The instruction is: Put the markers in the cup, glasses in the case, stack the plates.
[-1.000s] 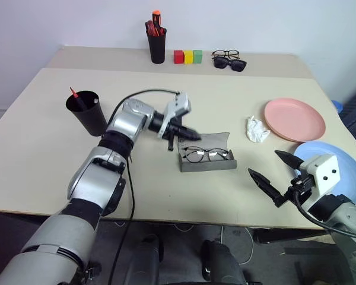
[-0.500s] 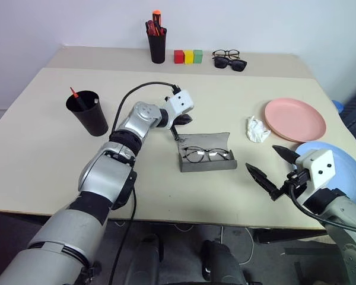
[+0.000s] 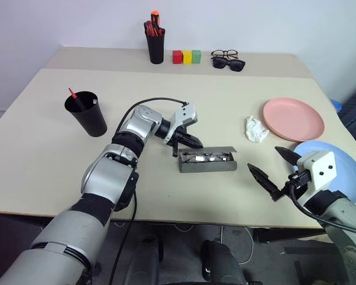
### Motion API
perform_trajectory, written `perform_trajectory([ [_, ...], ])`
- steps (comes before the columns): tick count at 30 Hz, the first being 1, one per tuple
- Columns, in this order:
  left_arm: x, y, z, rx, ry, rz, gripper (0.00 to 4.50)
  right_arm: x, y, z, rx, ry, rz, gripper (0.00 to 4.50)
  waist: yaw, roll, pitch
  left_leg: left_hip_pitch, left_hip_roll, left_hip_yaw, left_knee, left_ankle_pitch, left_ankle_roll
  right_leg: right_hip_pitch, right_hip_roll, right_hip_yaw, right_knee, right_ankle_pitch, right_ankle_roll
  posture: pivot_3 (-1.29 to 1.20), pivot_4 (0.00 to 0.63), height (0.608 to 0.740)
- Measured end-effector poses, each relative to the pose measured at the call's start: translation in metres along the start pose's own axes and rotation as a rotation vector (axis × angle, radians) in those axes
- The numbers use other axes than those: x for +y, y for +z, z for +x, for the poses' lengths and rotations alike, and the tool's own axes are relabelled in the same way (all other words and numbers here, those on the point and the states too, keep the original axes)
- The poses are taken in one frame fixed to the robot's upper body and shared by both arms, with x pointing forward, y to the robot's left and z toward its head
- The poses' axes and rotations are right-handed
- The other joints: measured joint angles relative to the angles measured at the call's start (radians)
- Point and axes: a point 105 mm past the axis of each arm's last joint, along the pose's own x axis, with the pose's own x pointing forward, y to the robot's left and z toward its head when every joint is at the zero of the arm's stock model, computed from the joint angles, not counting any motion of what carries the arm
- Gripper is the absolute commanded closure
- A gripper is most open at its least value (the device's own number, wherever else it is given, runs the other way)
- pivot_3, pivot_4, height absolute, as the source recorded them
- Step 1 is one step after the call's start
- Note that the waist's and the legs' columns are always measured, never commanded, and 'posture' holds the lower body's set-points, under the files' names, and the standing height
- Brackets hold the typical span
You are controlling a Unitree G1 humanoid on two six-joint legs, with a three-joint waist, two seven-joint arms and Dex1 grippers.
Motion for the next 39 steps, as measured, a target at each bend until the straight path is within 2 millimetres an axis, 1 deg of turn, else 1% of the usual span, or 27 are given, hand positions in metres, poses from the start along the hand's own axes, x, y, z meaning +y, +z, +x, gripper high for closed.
perform_trajectory([
  [2,-0.008,-0.002,0.006,-0.007,-0.047,0.015,4.44,-0.001,0.001,0.001,-0.008,-0.004,-0.003,0.00,0.001,0.000,0.000,0.000,0.000,0.000,0.000,0.000,0.000,0.001,0.000,0.000,0.000,0.000,0.000,0.00,0.150,0.740],
  [4,-0.012,-0.001,0.010,-0.002,-0.058,0.038,4.44,-0.002,0.002,0.002,-0.013,-0.007,-0.004,0.00,0.002,0.000,-0.001,0.001,0.000,0.000,0.000,0.000,0.000,0.002,0.000,0.000,0.000,0.000,0.000,0.00,0.150,0.740],
  [8,-0.015,0.001,0.014,-0.012,-0.022,0.094,4.44,-0.009,-0.003,0.001,0.010,-0.052,-0.009,0.00,0.003,0.001,-0.002,0.002,0.000,-0.001,0.000,0.000,0.000,0.003,0.000,0.000,-0.001,0.000,0.000,0.00,0.150,0.740],
  [10,-0.014,0.005,0.018,-0.052,0.011,0.095,4.44,-0.019,-0.010,-0.001,0.046,-0.112,-0.016,0.00,0.004,0.000,-0.002,0.002,0.000,-0.001,0.001,0.000,0.000,0.003,0.000,0.000,-0.001,0.000,0.000,0.00,0.150,0.740],
  [13,-0.020,0.019,0.028,-0.130,0.034,0.110,4.44,-0.041,-0.030,-0.013,0.145,-0.241,-0.017,0.00,0.003,0.000,-0.002,0.001,-0.001,-0.001,0.001,0.000,0.000,0.003,0.000,0.000,-0.001,0.000,0.000,0.00,0.150,0.740],
  [14,-0.023,0.028,0.029,-0.159,0.037,0.131,4.21,-0.049,-0.040,-0.019,0.189,-0.288,-0.016,0.00,0.003,0.000,-0.002,0.001,-0.001,-0.001,0.001,0.000,0.000,0.002,0.000,0.000,-0.001,0.000,0.000,0.00,0.150,0.740],
  [16,-0.032,0.048,0.032,-0.210,0.029,0.174,3.55,-0.060,-0.052,-0.028,0.248,-0.350,-0.013,0.00,0.001,0.001,-0.002,0.001,-0.001,-0.001,0.001,0.000,0.000,0.002,0.000,0.000,0.000,0.000,0.000,0.00,0.150,0.740],
  [18,-0.042,0.063,0.035,-0.249,0.003,0.201,2.58,-0.065,-0.061,-0.034,0.286,-0.382,-0.015,0.00,-0.002,0.003,-0.003,0.002,0.000,-0.001,0.000,0.000,0.000,0.002,0.000,0.000,0.001,0.000,0.000,0.00,0.150,0.740],
  [19,-0.045,0.068,0.037,-0.250,0.000,0.211,2.05,-0.067,-0.064,-0.035,0.299,-0.391,-0.013,0.00,-0.003,0.005,-0.004,0.003,0.000,-0.001,0.000,0.000,0.000,0.002,0.000,0.001,0.001,0.000,0.000,0.00,0.150,0.740],
  [20,-0.047,0.070,0.039,-0.251,0.005,0.212,1.56,-0.068,-0.066,-0.036,0.308,-0.396,-0.011,0.00,-0.005,0.006,-0.004,0.003,0.000,-0.001,0.001,0.000,0.001,0.002,0.000,0.001,0.001,0.000,0.000,0.00,0.150,0.740],
  [21,-0.049,0.070,0.041,-0.244,0.006,0.212,1.00,-0.068,-0.068,-0.037,0.314,-0.398,-0.008,0.00,-0.005,0.007,-0.005,0.003,0.000,-0.001,0.001,0.000,0.001,0.002,0.000,0.001,0.001,0.000,0.000,0.00,0.150,0.740],
  [23,-0.051,0.069,0.044,-0.241,0.001,0.189,0.02,-0.069,-0.071,-0.038,0.325,-0.402,-0.001,0.00,-0.006,0.007,-0.005,0.003,0.000,-0.001,0.001,0.000,0.001,0.002,0.000,0.001,0.001,0.000,0.000,0.00,0.150,0.740],
  [26,-0.050,0.070,0.046,-0.243,0.026,0.179,0.02,-0.071,-0.075,-0.038,0.343,-0.404,0.014,0.00,-0.003,0.007,-0.005,0.003,0.000,-0.001,0.001,0.000,0.001,0.002,0.000,0.001,0.001,0.000,0.000,0.00,0.150,0.740],
  [29,-0.047,0.071,0.049,-0.243,0.064,0.173,0.00,-0.072,-0.085,-0.038,0.364,-0.406,0.050,0.86,0.000,0.007,-0.005,0.003,0.000,-0.001,0.001,0.000,0.001,0.002,0.000,0.001,0.001,0.000,0.000,0.00,0.150,0.740],
  [33,-0.047,0.074,0.052,-0.245,0.077,0.176,0.00,-0.070,-0.100,-0.035,0.403,-0.390,0.099,2.92,0.000,0.007,-0.005,0.002,-0.001,-0.001,0.001,0.000,0.001,0.002,0.000,0.001,0.000,0.000,0.000,0.00,0.150,0.740],
  [34,-0.047,0.075,0.052,-0.248,0.083,0.174,0.00,-0.071,-0.104,-0.036,0.412,-0.392,0.108,3.34,0.000,0.007,-0.005,0.002,-0.001,-0.001,0.001,0.000,0.001,0.002,0.000,0.001,0.001,0.000,0.000,0.00,0.150,0.740],
  [35,-0.046,0.076,0.051,-0.249,0.088,0.171,0.00,-0.073,-0.107,-0.037,0.421,-0.395,0.118,3.95,0.000,0.007,-0.005,0.002,0.000,-0.001,0.001,0.000,0.001,0.002,0.000,0.001,0.001,0.000,0.000,0.00,0.150,0.740],
  [36,-0.045,0.076,0.050,-0.248,0.095,0.171,0.00,-0.074,-0.106,-0.035,0.415,-0.392,0.117,4.47,-0.001,0.007,-0.005,0.003,0.000,-0.001,0.001,0.000,0.001,0.002,0.000,0.001,0.001,0.000,0.000,0.00,0.150,0.740],
  [38,-0.043,0.077,0.048,-0.247,0.109,0.172,0.00,-0.081,-0.099,-0.033,0.393,-0.408,0.090,4.47,-0.003,0.006,-0.005,0.003,0.000,-0.001,0.001,0.000,0.001,0.003,0.000,0.001,0.000,0.000,0.000,0.00,0.150,0.740],
  [39,-0.042,0.076,0.047,-0.246,0.115,0.172,0.00,-0.083,-0.099,-0.034,0.398,-0.411,0.090,4.47,-0.002,0.006,-0.005,0.003,0.000,-0.001,0.001,0.000,0.001,0.003,0.000,0.000,0.000,0.000,0.000,0.00,0.150,0.740],
])
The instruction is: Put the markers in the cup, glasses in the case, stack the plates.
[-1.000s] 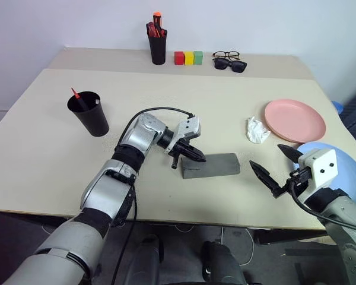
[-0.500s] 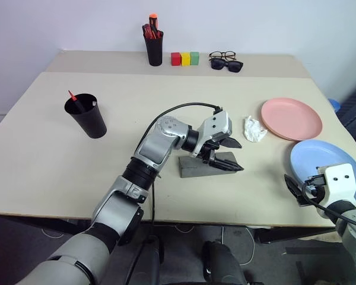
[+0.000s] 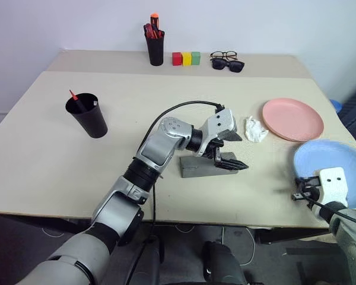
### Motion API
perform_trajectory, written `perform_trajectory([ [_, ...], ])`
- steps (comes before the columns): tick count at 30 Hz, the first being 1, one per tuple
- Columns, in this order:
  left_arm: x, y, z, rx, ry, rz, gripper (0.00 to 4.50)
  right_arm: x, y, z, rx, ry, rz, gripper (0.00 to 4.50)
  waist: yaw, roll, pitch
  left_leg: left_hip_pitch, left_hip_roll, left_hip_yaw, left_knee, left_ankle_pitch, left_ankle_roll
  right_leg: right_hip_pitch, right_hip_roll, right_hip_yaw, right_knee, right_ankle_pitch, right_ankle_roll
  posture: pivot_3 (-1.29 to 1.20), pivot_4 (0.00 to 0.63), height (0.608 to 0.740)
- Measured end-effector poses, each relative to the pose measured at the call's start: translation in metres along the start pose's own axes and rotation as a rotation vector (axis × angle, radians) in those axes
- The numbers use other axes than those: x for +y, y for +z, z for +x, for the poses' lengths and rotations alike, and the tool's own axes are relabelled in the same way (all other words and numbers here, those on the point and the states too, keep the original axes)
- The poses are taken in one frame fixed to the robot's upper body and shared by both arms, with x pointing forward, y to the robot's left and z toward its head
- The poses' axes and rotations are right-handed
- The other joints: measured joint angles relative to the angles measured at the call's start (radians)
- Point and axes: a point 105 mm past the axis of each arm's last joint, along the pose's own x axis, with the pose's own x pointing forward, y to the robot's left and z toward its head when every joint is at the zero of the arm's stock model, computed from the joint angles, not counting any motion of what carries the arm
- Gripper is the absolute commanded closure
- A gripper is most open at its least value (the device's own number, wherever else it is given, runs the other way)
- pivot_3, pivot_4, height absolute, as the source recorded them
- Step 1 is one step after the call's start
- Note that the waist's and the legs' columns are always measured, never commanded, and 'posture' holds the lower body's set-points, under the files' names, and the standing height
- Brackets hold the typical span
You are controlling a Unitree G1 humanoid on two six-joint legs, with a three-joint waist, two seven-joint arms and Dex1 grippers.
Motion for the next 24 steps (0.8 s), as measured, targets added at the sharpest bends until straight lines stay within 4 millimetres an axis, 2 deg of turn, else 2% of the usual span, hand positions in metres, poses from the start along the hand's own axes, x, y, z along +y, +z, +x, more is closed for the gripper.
perform_trajectory([
  [5,0.005,-0.004,-0.008,0.019,0.030,0.002,0.00,-0.003,0.001,0.002,-0.005,-0.024,-0.002,4.47,0.001,0.000,0.000,0.000,0.000,0.000,0.000,0.000,0.000,0.000,0.000,0.000,0.000,0.000,0.000,0.00,0.150,0.740],
  [8,0.005,-0.004,-0.008,0.015,0.039,0.001,0.00,-0.006,0.011,0.005,-0.037,-0.052,-0.013,4.47,0.001,0.001,0.000,-0.001,0.000,0.000,0.000,0.000,0.000,0.000,0.000,0.000,0.000,0.000,0.000,0.00,0.150,0.740],
  [11,0.003,-0.003,-0.007,0.005,0.044,0.005,0.00,-0.007,0.033,0.011,-0.110,-0.065,-0.042,4.47,-0.004,0.002,0.000,0.000,0.000,0.000,0.000,0.000,0.000,-0.001,0.000,0.000,0.001,0.000,0.000,0.00,0.150,0.740],
  [14,0.001,-0.005,-0.006,-0.002,0.046,-0.005,0.00,-0.004,0.065,0.021,-0.198,-0.055,-0.085,4.47,-0.012,0.002,0.000,0.000,0.000,0.000,0.000,0.000,0.000,-0.002,0.000,0.000,0.001,0.000,0.000,0.00,0.150,0.740],
  [17,0.001,-0.007,-0.006,0.000,0.062,-0.022,0.00,0.000,0.102,0.038,-0.300,-0.032,-0.084,4.47,-0.025,0.002,0.001,0.000,0.000,0.000,0.000,0.000,0.000,-0.001,0.000,0.000,0.001,0.000,0.000,0.00,0.150,0.740],
  [20,0.000,-0.007,-0.006,-0.002,0.072,-0.025,0.00,0.003,0.127,0.066,-0.341,0.006,-0.121,4.47,-0.028,0.002,0.001,0.000,0.000,0.000,0.000,0.000,0.000,-0.001,0.000,0.000,0.001,0.000,0.000,0.00,0.150,0.740],
  [24,0.001,-0.011,-0.012,0.019,0.103,-0.032,0.00,0.007,0.144,0.108,-0.348,0.060,-0.172,4.47,-0.035,0.003,0.001,0.000,0.000,0.001,-0.001,0.000,0.000,-0.002,0.000,0.001,0.002,0.001,0.001,0.00,0.150,0.740],
])
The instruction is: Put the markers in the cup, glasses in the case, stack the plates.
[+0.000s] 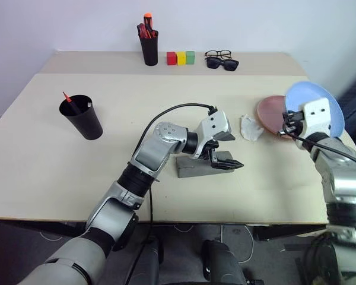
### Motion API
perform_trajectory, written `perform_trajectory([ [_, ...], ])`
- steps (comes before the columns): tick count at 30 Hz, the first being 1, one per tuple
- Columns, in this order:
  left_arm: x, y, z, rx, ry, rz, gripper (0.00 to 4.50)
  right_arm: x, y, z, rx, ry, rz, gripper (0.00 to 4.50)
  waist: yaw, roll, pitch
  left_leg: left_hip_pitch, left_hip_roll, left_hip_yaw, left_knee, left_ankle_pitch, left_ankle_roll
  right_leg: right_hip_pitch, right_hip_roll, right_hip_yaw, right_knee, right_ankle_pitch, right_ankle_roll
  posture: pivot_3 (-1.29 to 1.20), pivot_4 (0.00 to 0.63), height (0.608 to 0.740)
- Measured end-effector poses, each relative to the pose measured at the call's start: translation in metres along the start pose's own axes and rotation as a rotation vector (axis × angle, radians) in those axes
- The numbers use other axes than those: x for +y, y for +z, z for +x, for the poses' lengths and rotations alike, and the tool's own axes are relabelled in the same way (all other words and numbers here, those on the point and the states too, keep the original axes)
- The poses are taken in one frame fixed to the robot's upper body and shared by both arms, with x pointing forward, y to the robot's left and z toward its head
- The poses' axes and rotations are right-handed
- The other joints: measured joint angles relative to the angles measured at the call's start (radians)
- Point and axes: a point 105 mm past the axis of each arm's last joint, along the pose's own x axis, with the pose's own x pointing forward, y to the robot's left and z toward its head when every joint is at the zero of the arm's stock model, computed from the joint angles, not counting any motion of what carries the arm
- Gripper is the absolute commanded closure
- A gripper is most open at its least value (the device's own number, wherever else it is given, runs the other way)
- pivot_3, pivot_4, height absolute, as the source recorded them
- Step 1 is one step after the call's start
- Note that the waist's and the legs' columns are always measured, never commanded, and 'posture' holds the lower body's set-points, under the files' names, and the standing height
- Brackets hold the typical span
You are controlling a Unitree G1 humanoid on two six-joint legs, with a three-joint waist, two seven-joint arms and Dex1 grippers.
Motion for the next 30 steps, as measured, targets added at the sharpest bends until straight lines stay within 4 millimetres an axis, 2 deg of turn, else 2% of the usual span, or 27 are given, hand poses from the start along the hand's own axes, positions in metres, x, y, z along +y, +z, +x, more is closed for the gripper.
perform_trajectory([
  [1,0.001,-0.001,-0.001,0.003,0.010,-0.002,0.00,-0.001,-0.001,0.006,0.004,0.005,-0.004,4.47,0.002,0.000,0.000,0.000,0.000,0.000,-0.001,0.000,0.000,0.000,0.000,0.000,0.000,0.000,0.000,0.00,0.150,0.740],
  [5,0.006,-0.005,-0.012,0.025,0.068,-0.009,0.00,0.000,-0.003,0.035,0.020,0.039,-0.014,3.13,-0.006,0.001,0.001,0.000,0.000,0.000,-0.001,0.000,0.000,0.000,0.000,0.000,0.000,0.001,0.004,0.00,0.150,0.740],
  [10,0.005,-0.012,-0.022,0.043,0.122,-0.039,0.00,0.007,-0.017,0.043,0.062,0.056,0.001,0.57,-0.016,0.001,0.001,0.000,-0.001,0.000,-0.001,0.000,0.000,0.000,0.000,0.001,0.001,0.001,0.004,0.00,0.150,0.740],
  [18,0.010,-0.025,-0.039,0.071,0.208,-0.093,0.00,0.053,-0.016,0.049,0.030,0.248,0.254,0.57,-0.022,0.001,0.001,0.004,-0.001,0.000,0.000,0.001,-0.001,-0.001,0.000,0.003,0.012,0.000,0.006,0.00,0.150,0.740],
  [23,0.019,-0.029,-0.052,0.076,0.280,-0.116,0.00,0.075,-0.035,0.046,0.074,0.282,0.361,0.57,-0.019,0.001,0.001,0.004,-0.001,-0.001,0.000,0.001,-0.001,-0.001,0.000,0.003,0.012,0.000,0.007,0.00,0.150,0.740],
  [26,0.023,-0.030,-0.059,0.083,0.308,-0.126,0.00,0.081,-0.043,0.045,0.098,0.270,0.377,0.57,-0.020,0.001,0.001,0.004,-0.001,-0.001,0.000,0.001,-0.001,-0.001,0.000,0.003,0.012,0.000,0.007,0.00,0.150,0.740],
  [30,0.021,-0.026,-0.062,0.079,0.313,-0.117,0.00,0.079,-0.045,0.046,0.104,0.234,0.356,0.57,-0.021,0.001,0.001,0.004,-0.001,-0.001,0.000,0.001,-0.001,-0.001,0.000,0.003,0.012,0.000,0.007,0.00,0.150,0.740],
])
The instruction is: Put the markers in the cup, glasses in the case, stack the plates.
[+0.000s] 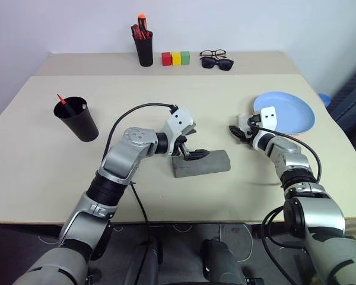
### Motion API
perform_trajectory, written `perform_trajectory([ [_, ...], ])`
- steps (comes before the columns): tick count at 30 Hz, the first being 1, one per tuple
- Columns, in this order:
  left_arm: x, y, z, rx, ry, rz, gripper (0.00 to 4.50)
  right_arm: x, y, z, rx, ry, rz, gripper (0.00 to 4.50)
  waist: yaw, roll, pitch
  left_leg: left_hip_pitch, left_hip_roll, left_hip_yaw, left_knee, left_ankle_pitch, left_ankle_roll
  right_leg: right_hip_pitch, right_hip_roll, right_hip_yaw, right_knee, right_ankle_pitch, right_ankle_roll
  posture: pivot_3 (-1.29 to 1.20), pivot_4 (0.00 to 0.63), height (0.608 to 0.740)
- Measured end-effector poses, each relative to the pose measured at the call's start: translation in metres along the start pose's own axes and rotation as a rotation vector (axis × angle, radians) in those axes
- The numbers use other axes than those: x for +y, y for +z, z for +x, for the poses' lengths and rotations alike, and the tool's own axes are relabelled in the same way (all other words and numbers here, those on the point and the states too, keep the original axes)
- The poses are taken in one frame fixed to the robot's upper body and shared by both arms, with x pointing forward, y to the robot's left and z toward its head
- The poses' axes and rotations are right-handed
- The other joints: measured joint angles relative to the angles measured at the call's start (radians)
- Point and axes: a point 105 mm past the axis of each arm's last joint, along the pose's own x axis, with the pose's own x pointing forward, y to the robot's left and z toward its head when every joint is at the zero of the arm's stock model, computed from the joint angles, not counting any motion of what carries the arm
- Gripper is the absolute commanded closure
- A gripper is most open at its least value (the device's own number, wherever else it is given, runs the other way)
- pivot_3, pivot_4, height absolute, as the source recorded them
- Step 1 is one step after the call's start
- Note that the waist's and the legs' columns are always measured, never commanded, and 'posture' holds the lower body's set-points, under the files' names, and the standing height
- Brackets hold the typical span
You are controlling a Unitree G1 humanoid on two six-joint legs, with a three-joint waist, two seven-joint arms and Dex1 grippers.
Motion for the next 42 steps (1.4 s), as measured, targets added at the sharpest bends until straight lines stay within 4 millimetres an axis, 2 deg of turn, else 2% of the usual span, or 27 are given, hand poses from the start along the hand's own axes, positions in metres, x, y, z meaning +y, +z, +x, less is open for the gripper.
perform_trajectory([
  [1,0.000,-0.001,-0.001,0.002,0.002,-0.002,0.00,-0.001,-0.001,0.000,0.005,-0.015,-0.008,0.57,0.000,0.000,0.000,0.000,0.000,0.000,0.000,0.000,0.000,0.000,0.000,0.000,0.000,0.000,0.000,0.00,0.150,0.740],
  [4,0.000,-0.006,-0.004,0.015,0.020,-0.011,0.00,-0.006,-0.007,0.000,0.019,-0.061,-0.033,1.48,0.000,0.000,0.000,0.000,0.000,0.000,0.000,0.000,0.000,0.000,0.000,0.000,0.000,0.000,0.000,0.00,0.150,0.740],
  [10,0.001,-0.005,-0.006,0.013,0.033,-0.013,0.00,-0.005,-0.007,0.001,0.007,-0.070,-0.022,4.47,0.000,0.000,0.000,0.000,0.000,0.000,0.000,0.000,0.000,0.000,0.000,0.000,0.000,0.000,0.000,0.00,0.150,0.740],
  [16,-0.001,-0.006,-0.007,0.007,0.031,-0.016,0.00,0.001,-0.002,-0.002,-0.054,-0.019,0.022,4.47,0.000,0.000,0.000,0.000,0.000,0.000,0.000,0.000,0.000,0.000,0.000,0.000,0.000,0.000,0.000,0.00,0.150,0.740],
  [19,-0.004,-0.006,-0.005,-0.002,0.019,-0.027,0.00,-0.003,0.027,-0.007,-0.166,-0.008,0.056,4.47,0.001,0.001,0.001,0.000,0.000,0.000,0.000,0.000,0.000,0.000,0.000,0.000,0.000,0.000,0.000,0.00,0.150,0.740],
  [22,-0.007,-0.004,-0.003,-0.013,0.009,-0.034,0.00,-0.021,0.058,-0.014,-0.243,-0.068,0.041,4.47,0.002,0.001,0.001,0.000,0.000,0.000,0.000,0.000,0.000,0.000,0.000,0.001,0.000,0.000,0.000,0.00,0.150,0.740],
  [25,-0.006,-0.006,-0.002,-0.011,0.017,-0.040,0.00,-0.047,0.087,-0.026,-0.298,-0.157,0.020,3.46,0.003,0.001,0.001,0.000,0.000,0.000,0.000,0.000,0.000,0.000,0.000,0.001,0.000,-0.002,-0.003,0.00,0.150,0.740],
  [26,-0.006,-0.006,-0.002,-0.012,0.020,-0.042,0.00,-0.057,0.091,-0.030,-0.295,-0.195,0.016,2.96,0.003,0.001,0.001,0.000,0.000,0.000,0.000,0.000,0.000,0.000,0.000,0.001,0.000,-0.002,-0.003,0.00,0.150,0.740],
  [30,-0.005,-0.004,-0.001,-0.025,0.041,-0.049,0.00,-0.085,0.087,-0.041,-0.247,-0.315,-0.008,1.04,0.001,0.000,0.001,0.000,0.000,0.001,0.000,0.000,0.000,0.000,0.000,0.001,-0.001,-0.002,-0.003,0.00,0.150,0.740],
  [33,0.001,0.005,-0.001,-0.088,0.082,-0.071,0.00,-0.091,0.078,-0.044,-0.214,-0.339,-0.027,1.04,-0.003,0.001,0.001,0.000,0.000,0.001,-0.001,0.000,0.000,-0.001,0.000,0.002,0.000,-0.002,-0.003,0.00,0.150,0.740],
  [36,0.008,0.011,-0.004,-0.145,0.149,-0.058,0.00,-0.089,0.082,-0.045,-0.239,-0.325,-0.052,1.04,-0.004,0.001,0.001,0.000,0.000,0.001,-0.001,0.000,0.000,-0.001,0.000,0.002,0.000,-0.001,-0.002,0.00,0.150,0.740],
  [39,0.014,0.008,-0.008,-0.167,0.203,-0.081,0.00,-0.087,0.091,-0.048,-0.281,-0.293,-0.101,1.04,0.000,0.001,0.001,0.000,0.000,0.001,-0.001,0.000,0.000,-0.001,0.000,0.002,-0.001,0.000,0.000,0.00,0.150,0.740],
  [42,0.020,0.000,-0.016,-0.203,0.271,-0.082,0.00,-0.078,0.088,-0.055,-0.307,-0.207,-0.150,1.04,0.005,0.000,0.001,0.000,0.000,0.001,-0.001,0.000,0.000,0.000,0.000,0.002,-0.001,0.000,0.000,0.00,0.150,0.740],
])
